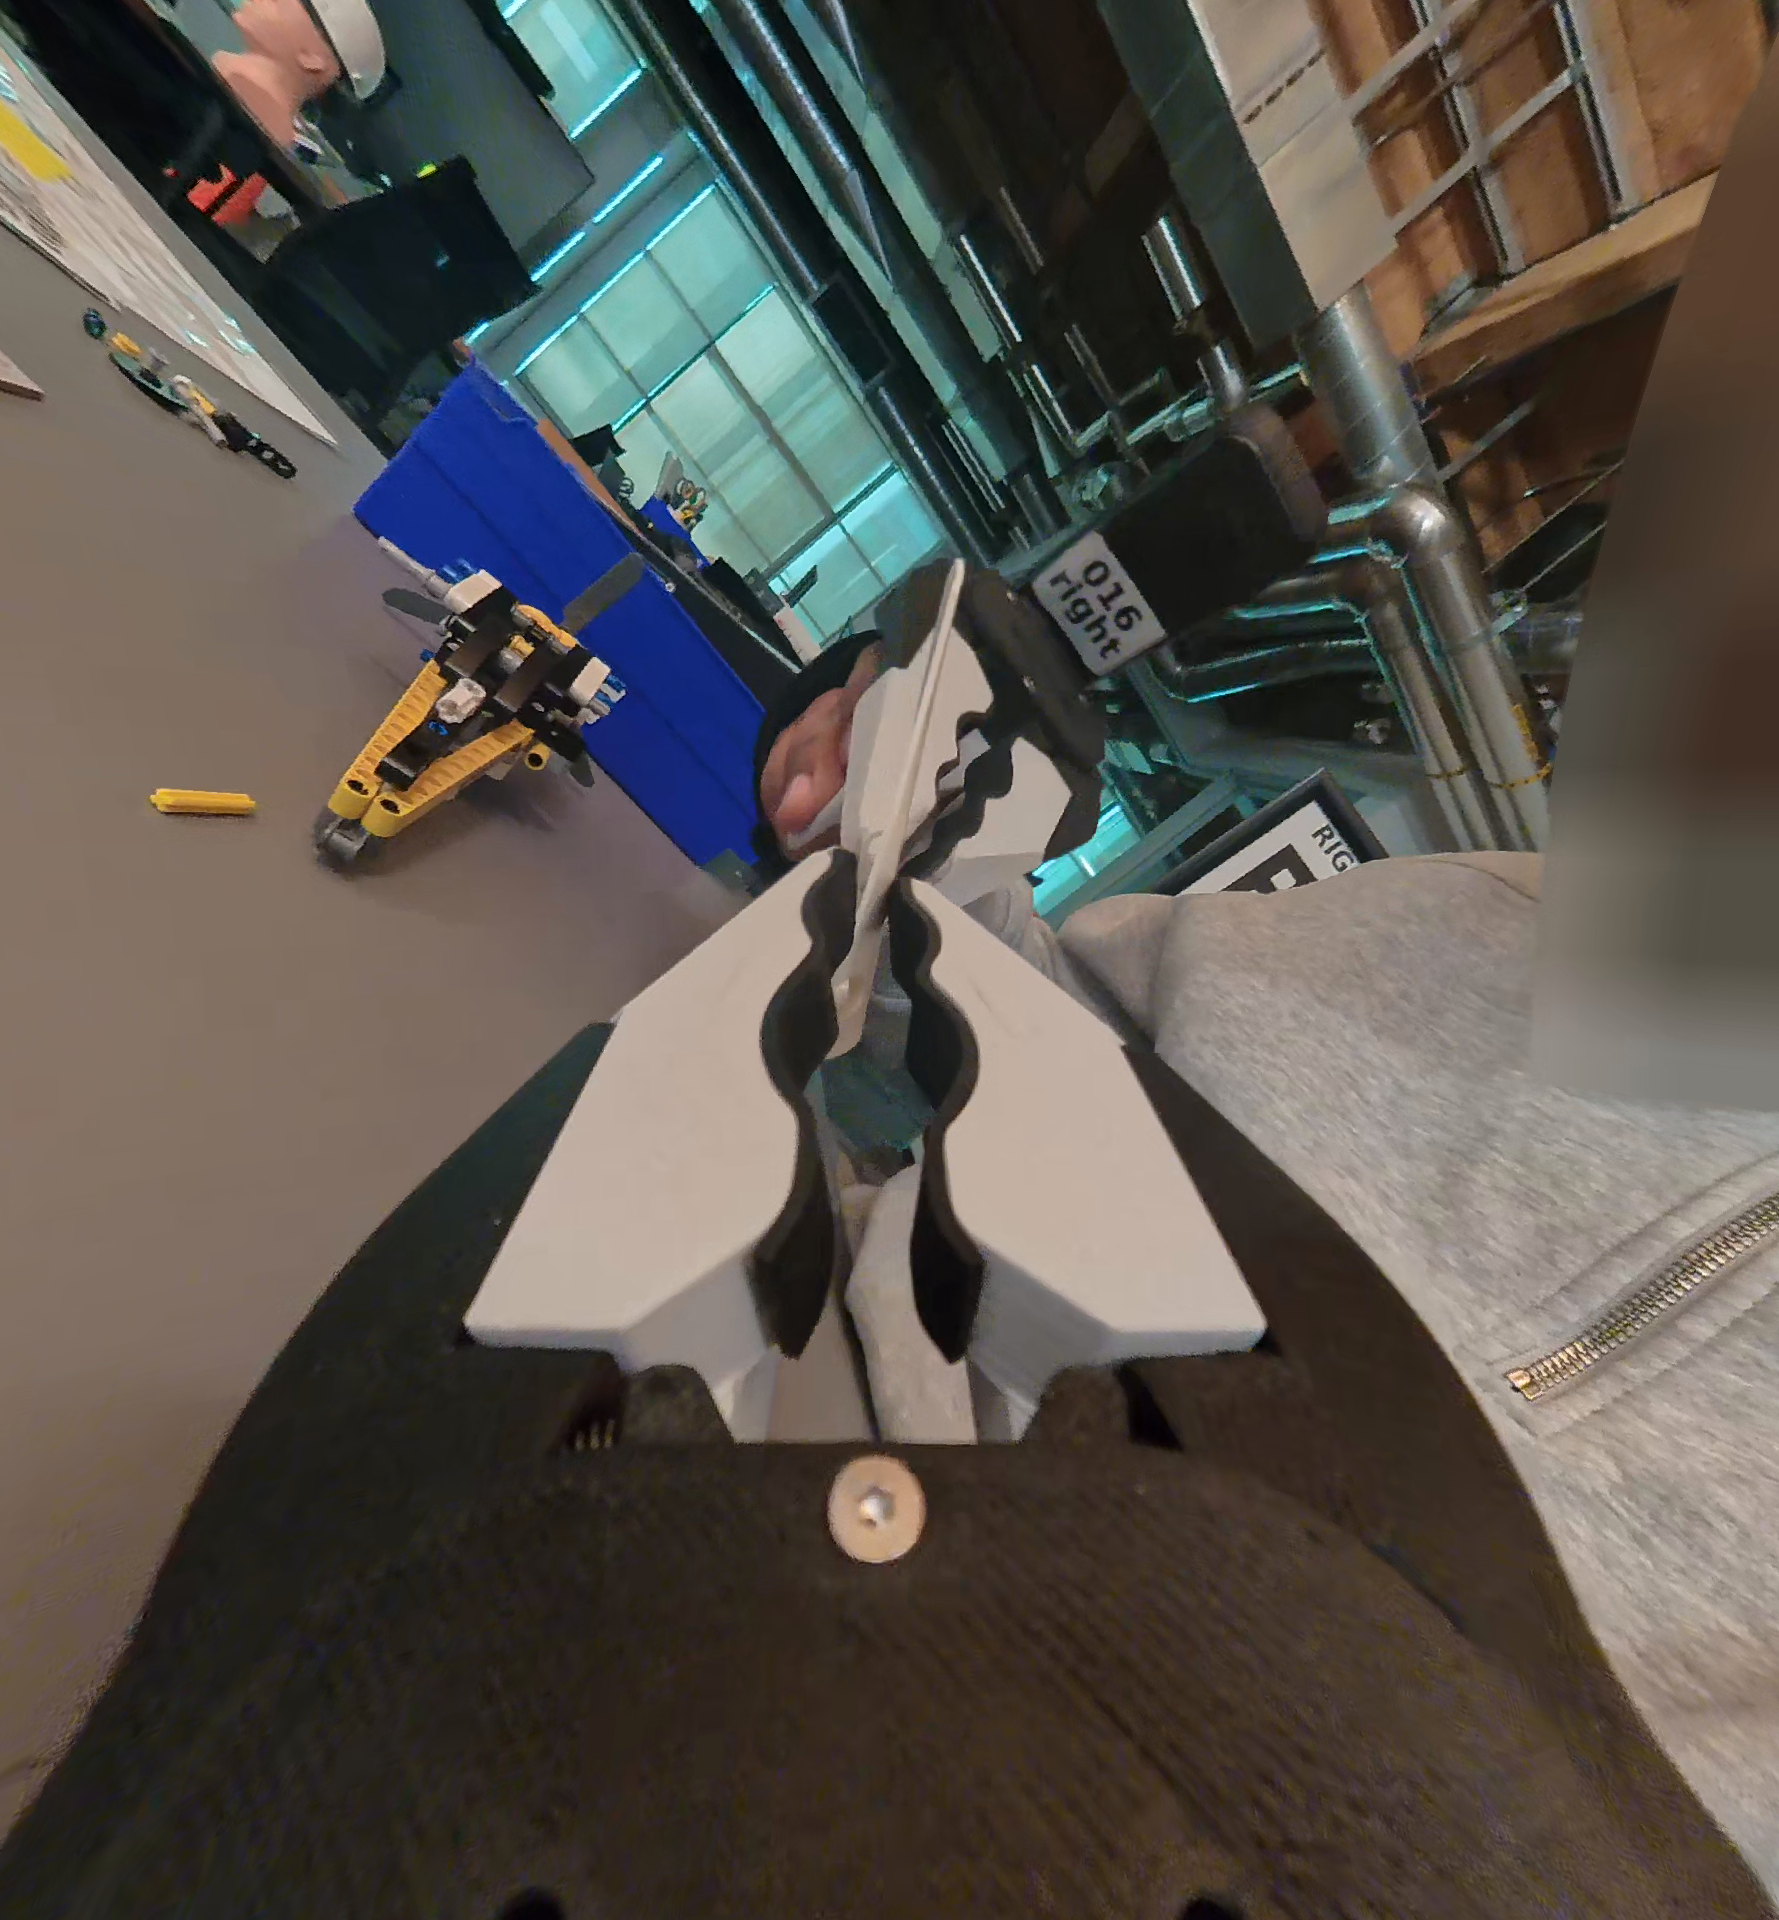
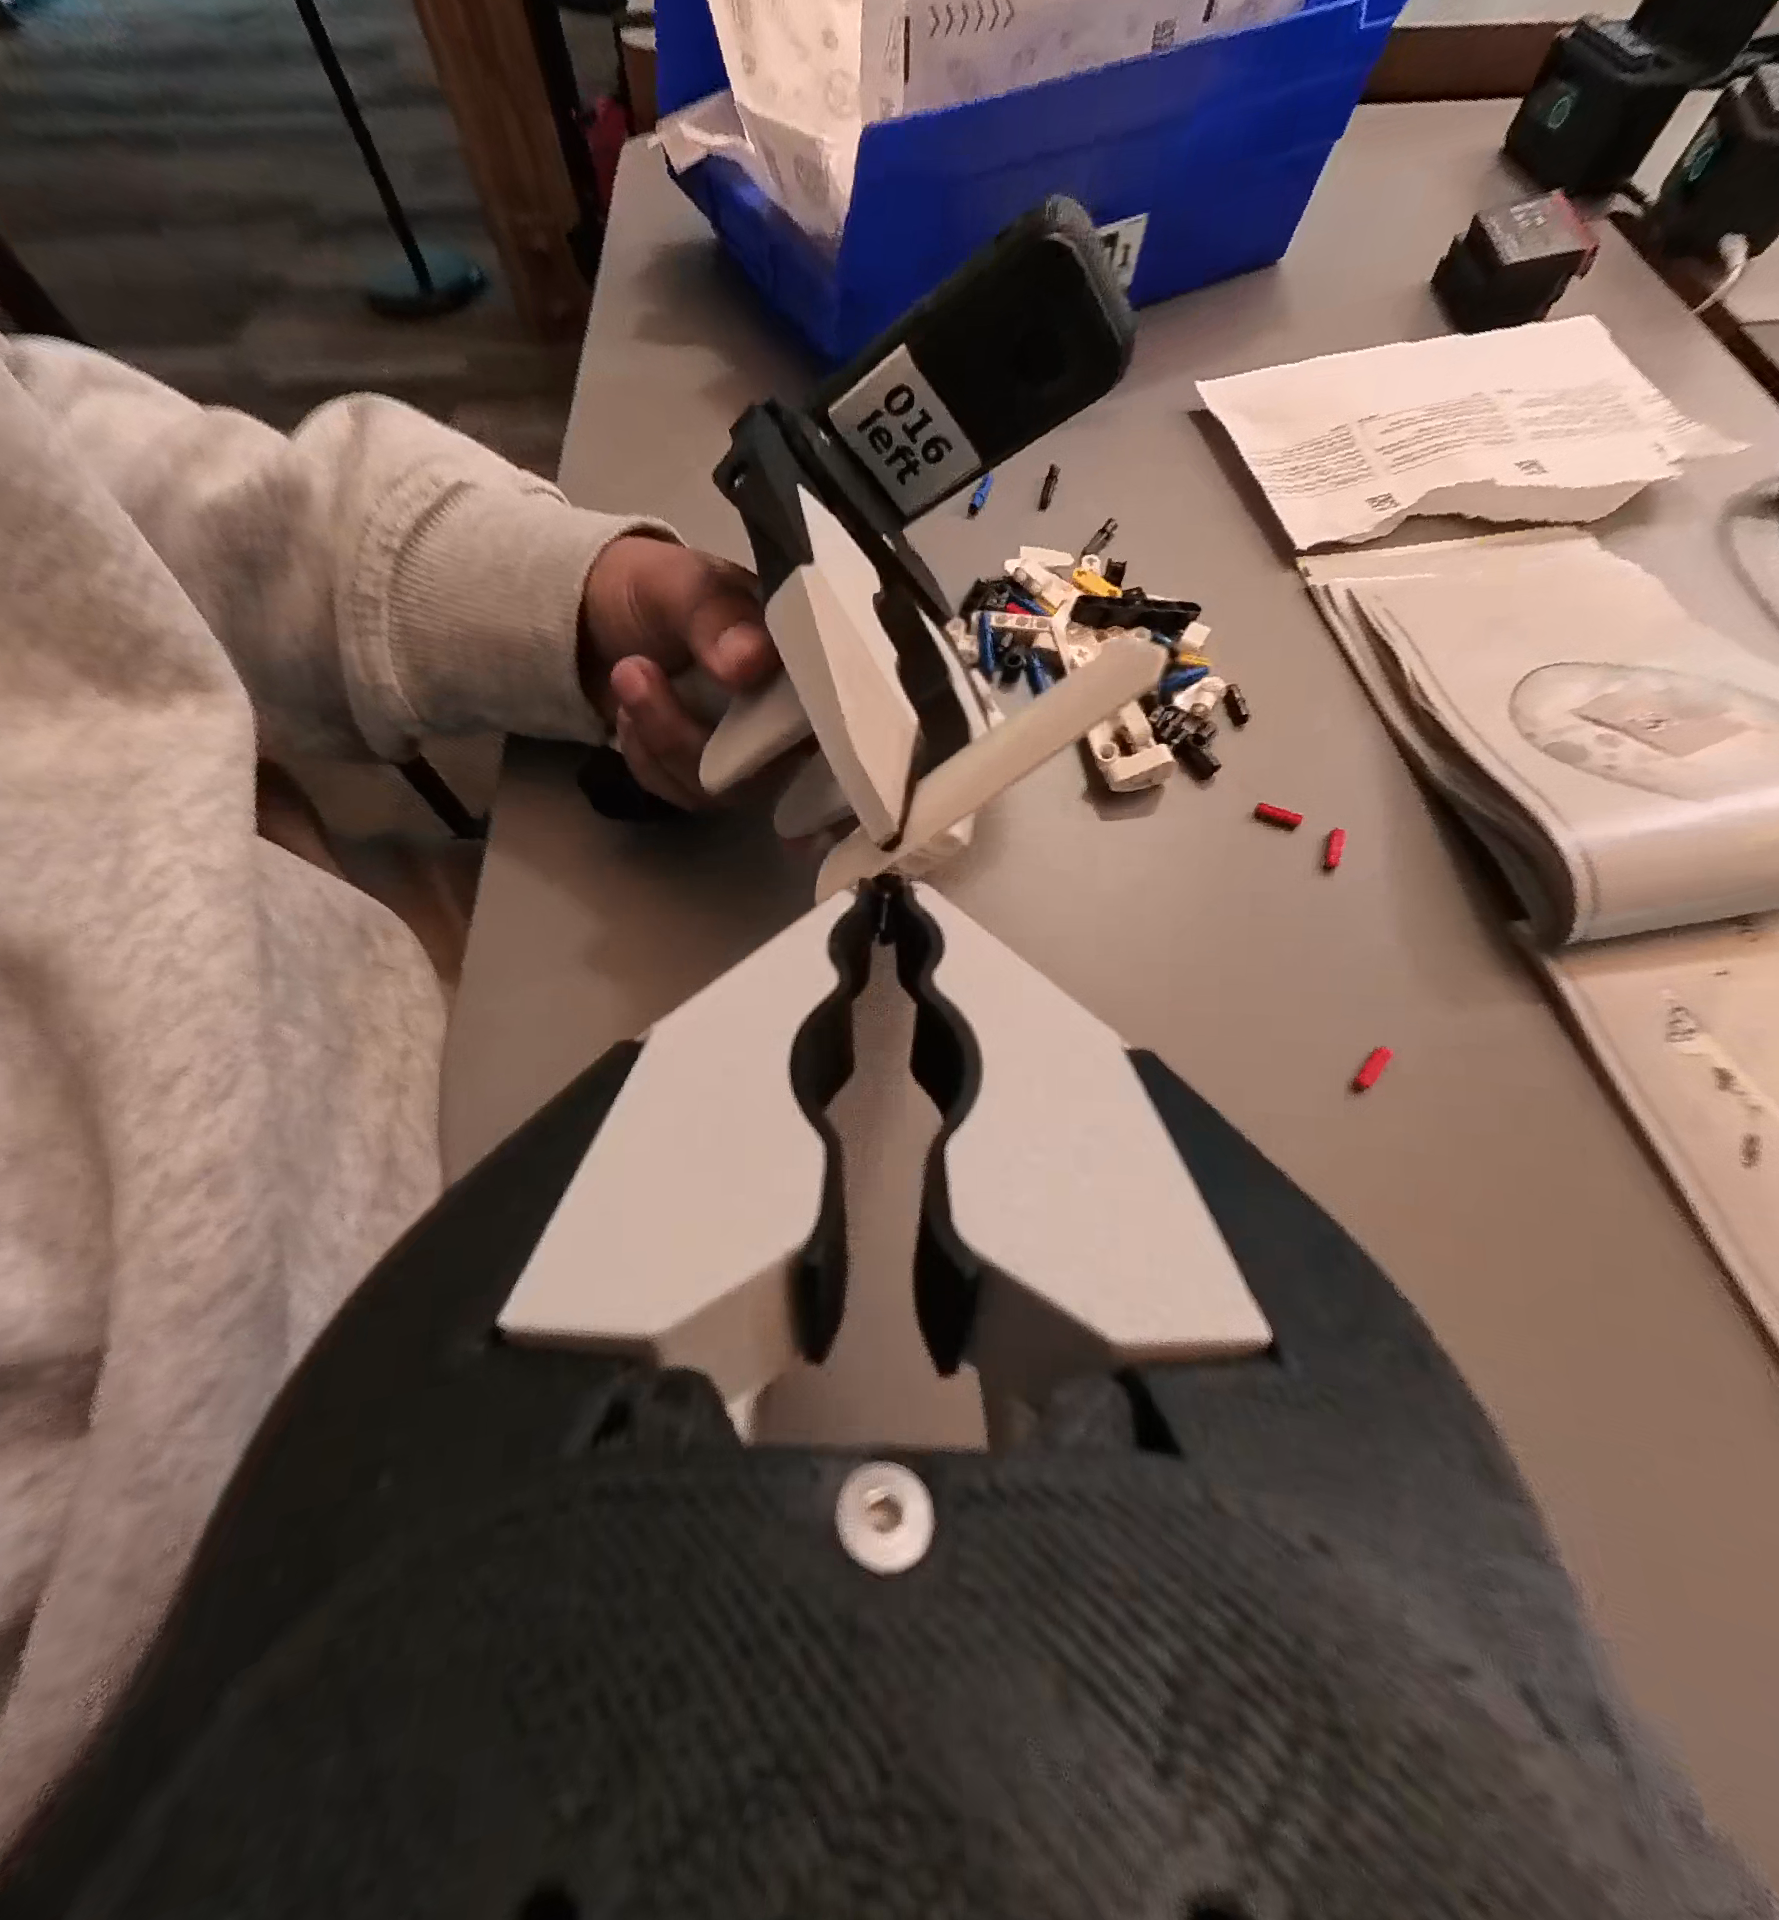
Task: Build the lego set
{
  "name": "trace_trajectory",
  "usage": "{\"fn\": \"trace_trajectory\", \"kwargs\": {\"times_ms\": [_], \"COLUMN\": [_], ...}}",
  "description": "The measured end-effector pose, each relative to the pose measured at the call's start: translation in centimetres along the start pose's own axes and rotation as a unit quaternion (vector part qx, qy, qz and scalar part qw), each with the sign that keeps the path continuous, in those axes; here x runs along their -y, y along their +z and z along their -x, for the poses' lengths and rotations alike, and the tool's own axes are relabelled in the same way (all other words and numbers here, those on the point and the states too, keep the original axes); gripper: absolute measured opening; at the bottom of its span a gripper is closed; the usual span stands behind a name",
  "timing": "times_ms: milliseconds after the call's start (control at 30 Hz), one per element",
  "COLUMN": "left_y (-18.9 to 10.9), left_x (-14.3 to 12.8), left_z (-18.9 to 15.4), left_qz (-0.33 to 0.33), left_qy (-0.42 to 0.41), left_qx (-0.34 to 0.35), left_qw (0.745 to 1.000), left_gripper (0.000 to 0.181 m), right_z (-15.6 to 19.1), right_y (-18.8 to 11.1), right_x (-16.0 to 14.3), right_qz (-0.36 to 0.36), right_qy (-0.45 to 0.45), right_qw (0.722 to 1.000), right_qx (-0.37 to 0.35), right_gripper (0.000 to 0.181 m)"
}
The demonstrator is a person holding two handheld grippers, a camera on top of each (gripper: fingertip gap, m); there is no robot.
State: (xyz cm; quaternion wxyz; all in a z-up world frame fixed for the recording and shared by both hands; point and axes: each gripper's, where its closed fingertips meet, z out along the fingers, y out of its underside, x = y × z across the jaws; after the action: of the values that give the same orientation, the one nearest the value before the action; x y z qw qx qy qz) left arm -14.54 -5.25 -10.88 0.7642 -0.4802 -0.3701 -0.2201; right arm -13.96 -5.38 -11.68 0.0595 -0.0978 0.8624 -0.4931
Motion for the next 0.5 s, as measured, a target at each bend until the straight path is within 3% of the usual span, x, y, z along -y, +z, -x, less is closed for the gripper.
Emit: {"fn": "trace_trajectory", "kwargs": {"times_ms": [233, 333, 433, 500], "left_y": [0.0, 1.9, 2.3, 1.4], "left_x": [0.0, -2.4, -1.6, -0.7], "left_z": [-0.3, 0.0, -0.1, 0.5], "left_qz": [-0.005, 0.061, 0.021, 0.011], "left_qy": [0.003, 0.032, 0.000, 0.022], "left_qx": [-0.010, 0.012, 0.000, 0.040], "left_qw": [1.000, 0.998, 1.000, 0.999], "left_gripper": [0.006, 0.006, 0.005, 0.005], "right_z": [0.1, 1.0, 0.1, -1.0], "right_y": [0.0, 0.1, 0.3, -1.1], "right_x": [0.5, 2.8, 2.6, 2.8], "right_qz": [-0.038, -0.112, -0.072, -0.081], "right_qy": [0.049, 0.099, 0.039, 0.058], "right_qw": [0.998, 0.987, 0.996, 0.994], "right_qx": [0.021, 0.057, -0.028, -0.055], "right_gripper": [0.001, 0.000, 0.000, 0.000]}}
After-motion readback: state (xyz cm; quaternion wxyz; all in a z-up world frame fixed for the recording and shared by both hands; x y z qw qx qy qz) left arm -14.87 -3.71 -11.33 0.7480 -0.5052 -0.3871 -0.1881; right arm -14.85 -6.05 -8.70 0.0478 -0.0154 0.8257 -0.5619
